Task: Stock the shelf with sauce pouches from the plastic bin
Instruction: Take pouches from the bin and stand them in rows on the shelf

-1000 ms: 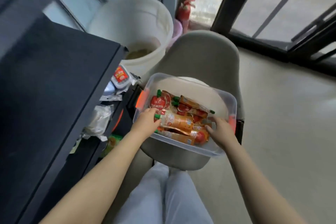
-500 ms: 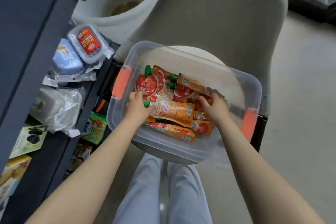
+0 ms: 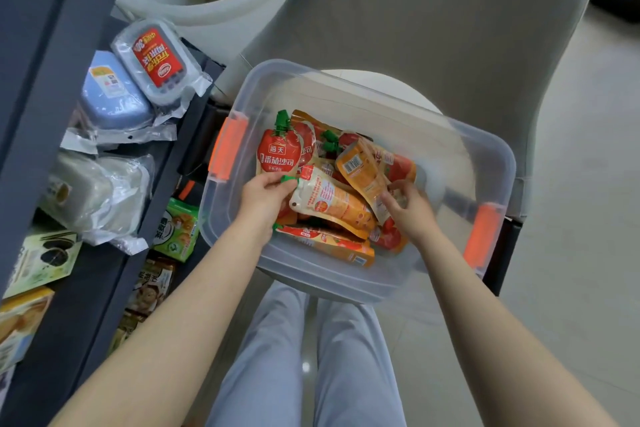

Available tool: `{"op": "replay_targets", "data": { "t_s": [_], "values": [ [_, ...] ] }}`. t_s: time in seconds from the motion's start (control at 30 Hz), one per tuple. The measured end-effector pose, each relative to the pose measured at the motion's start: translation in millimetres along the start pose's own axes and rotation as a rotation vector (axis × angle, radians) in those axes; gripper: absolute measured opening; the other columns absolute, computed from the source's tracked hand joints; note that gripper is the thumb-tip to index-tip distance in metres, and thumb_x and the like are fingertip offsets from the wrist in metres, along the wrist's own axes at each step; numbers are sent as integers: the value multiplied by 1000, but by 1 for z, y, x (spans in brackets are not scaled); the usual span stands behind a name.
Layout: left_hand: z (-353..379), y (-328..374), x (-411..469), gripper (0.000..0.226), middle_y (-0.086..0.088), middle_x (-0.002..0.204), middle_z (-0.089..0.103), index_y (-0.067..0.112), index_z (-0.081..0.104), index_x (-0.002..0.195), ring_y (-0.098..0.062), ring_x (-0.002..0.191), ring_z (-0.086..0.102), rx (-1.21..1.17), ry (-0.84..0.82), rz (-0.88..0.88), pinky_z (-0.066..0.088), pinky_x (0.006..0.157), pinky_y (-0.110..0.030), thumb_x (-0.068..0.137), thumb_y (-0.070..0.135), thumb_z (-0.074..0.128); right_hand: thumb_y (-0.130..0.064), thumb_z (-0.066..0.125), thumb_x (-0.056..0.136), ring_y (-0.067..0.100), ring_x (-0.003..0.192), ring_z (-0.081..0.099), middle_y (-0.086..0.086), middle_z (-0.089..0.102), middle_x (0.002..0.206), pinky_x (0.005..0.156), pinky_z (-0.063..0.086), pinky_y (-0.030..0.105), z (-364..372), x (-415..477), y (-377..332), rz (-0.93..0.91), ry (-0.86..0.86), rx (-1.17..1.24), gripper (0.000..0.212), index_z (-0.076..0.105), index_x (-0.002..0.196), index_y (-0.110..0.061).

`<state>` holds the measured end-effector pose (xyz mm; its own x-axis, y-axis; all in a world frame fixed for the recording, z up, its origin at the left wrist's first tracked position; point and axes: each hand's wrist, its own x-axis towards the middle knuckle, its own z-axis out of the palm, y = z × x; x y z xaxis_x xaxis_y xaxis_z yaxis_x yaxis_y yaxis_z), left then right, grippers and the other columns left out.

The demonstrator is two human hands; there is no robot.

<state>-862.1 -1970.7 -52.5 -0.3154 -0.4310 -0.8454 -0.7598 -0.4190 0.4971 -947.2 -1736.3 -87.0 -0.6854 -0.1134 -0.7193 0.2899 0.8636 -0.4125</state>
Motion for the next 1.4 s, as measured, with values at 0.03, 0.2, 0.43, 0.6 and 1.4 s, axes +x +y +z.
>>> {"op": "replay_targets", "data": {
  "t_s": [0.03,0.2,0.43,0.6,1.4],
  "values": [
    [2,2,-1,30,-4,118,63,19,58,122,-22,106,63,-6,-19,8,54,85,-35,93,16,63,-40,60,92,30,112,55,13,53,127,87,41,31,0,0,-1,-2,0,11,40,54,125,-18],
    [15,7,-8,23,-10,120,62,25,50,116,-26,107,65,-193,-169,-37,58,84,-43,96,16,58,-44,65,88,29,118,55,11,49,137,98,47,40,5,-1,-5,22,-14,83,60,45,139,-20],
    [30,-4,-9,26,-8,111,70,4,61,119,-20,101,69,-145,-155,24,56,83,-33,94,10,60,-59,52,90,26,118,55,7,58,133,91,42,32,3,13,-21,48,-25,42,59,52,134,-18],
    [12,-5,-9,15,-4,115,68,13,61,111,-17,106,65,-112,-120,49,55,83,-30,98,16,56,-84,57,65,25,114,58,3,60,128,95,51,42,-4,17,-42,81,-61,79,96,51,132,-15],
    [-22,22,-40,31,-1,121,66,26,57,120,-22,115,61,-232,-101,69,49,97,-53,94,43,55,-32,83,67,19,96,55,9,56,113,87,47,28,19,-45,-48,47,362,375,41,46,65,-16]
  ]
}}
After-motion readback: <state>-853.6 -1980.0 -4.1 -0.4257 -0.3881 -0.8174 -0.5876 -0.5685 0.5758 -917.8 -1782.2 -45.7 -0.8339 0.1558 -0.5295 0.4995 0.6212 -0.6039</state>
